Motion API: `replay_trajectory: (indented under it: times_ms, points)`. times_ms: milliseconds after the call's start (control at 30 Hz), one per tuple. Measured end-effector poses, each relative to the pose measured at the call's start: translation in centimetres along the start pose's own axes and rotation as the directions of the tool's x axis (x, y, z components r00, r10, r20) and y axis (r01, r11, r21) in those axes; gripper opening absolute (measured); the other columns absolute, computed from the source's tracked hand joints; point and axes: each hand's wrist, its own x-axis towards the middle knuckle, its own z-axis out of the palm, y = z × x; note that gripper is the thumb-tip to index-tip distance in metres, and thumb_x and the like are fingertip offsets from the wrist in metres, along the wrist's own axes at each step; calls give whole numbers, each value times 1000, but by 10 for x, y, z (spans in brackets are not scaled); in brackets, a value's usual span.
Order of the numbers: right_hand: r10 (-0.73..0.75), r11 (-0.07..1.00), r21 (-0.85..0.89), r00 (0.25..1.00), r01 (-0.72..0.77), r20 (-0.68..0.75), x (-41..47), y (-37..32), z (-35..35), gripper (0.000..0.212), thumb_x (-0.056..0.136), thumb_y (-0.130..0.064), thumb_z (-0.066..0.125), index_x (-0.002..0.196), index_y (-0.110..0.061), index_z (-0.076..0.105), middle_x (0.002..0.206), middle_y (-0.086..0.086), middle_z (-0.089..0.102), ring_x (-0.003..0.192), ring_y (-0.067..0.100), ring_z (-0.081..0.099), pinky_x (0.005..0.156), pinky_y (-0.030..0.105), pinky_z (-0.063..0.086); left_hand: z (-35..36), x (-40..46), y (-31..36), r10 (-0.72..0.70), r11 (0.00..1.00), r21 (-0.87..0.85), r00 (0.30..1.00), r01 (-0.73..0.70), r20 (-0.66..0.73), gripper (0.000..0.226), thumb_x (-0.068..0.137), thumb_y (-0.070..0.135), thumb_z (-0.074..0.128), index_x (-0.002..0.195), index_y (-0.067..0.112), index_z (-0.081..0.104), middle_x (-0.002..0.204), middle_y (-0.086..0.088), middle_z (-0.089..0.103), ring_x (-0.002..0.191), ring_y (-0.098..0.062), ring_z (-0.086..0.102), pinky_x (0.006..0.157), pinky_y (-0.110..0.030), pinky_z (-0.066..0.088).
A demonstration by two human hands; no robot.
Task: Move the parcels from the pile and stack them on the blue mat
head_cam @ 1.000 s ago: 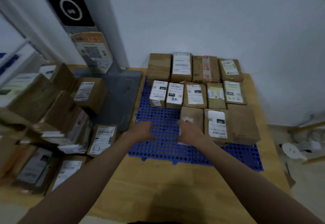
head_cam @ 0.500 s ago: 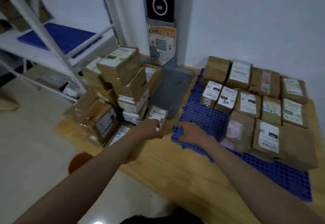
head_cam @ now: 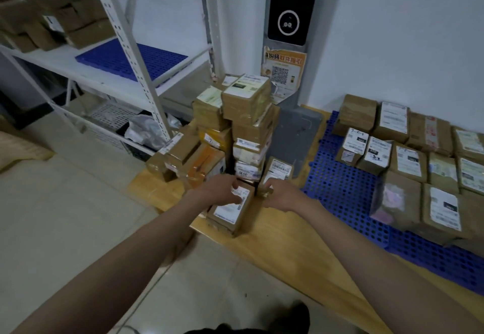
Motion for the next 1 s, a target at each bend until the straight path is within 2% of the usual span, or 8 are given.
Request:
replay_trajectory:
  times_ms: [67,167,267,400,500,633,833,1000]
  points:
    - [-6,1000,3,1000,6,-1,3,-17,5,54,86,-29,63,136,-19,45,113,5,55,67,11,54,51,24,45,-11,-7,-18,8,1000,3,999,-8,-45,29,83,38,71,106,25,59,104,4,61,88,-13,55,69,-25,44]
    - [-11,1000,11,1000,10,19,11,-42,10,58,88,-30,63,140,-18,40,115,5,52,78,15,54,60,28,48,-30,-10,-43,-4,1000,9,992,5,-129,23,81,26,74,97,25,58,102,0,66,82,-13,57,65,-25,46]
    - [-33,998,56,999,32,19,24,-65,12,62,86,-30,64,141,-17,40,124,6,52,84,17,57,57,27,48,-44,-8,-65,-94,996,-20,976,92,-196,44,75,21,79,111,21,53,118,-3,54,90,-19,57,66,-30,48]
    - [-53,993,109,998,49,29,49,-90,18,54,84,-30,67,131,-13,47,118,7,58,86,19,63,70,41,60,-48,6,-93,-177,976,95,964,198,-199,86,69,30,86,139,16,37,140,-10,32,131,-33,35,103,-43,41]
    - [-44,986,163,995,29,86,71,-102,24,55,83,-29,68,130,-10,45,111,8,61,93,22,65,71,40,61,-43,17,-110,-208,974,65,969,218,-136,103,67,29,87,148,14,24,145,-13,27,134,-34,32,106,-43,39]
    - [-43,970,243,991,10,129,92,-112,30,46,87,-26,67,125,-7,52,122,12,59,94,22,61,67,31,60,-38,29,-121,-230,973,9,970,231,-80,118,66,27,88,154,12,11,153,-14,29,136,-33,36,108,-40,35]
    - [-48,955,295,983,-7,177,112,-122,39,33,86,-14,67,116,-3,62,115,13,65,104,27,64,86,43,58,-39,46,-126,-219,975,-39,975,219,-20,115,64,28,89,151,9,17,146,-15,41,131,-30,44,104,-35,39]
    - [-64,929,370,987,4,150,99,-126,39,56,84,-9,67,136,-11,47,128,12,58,112,26,60,91,40,56,-42,42,-116,-207,978,-40,978,206,-24,95,63,26,90,137,8,33,136,-14,49,122,-29,51,94,-35,47]
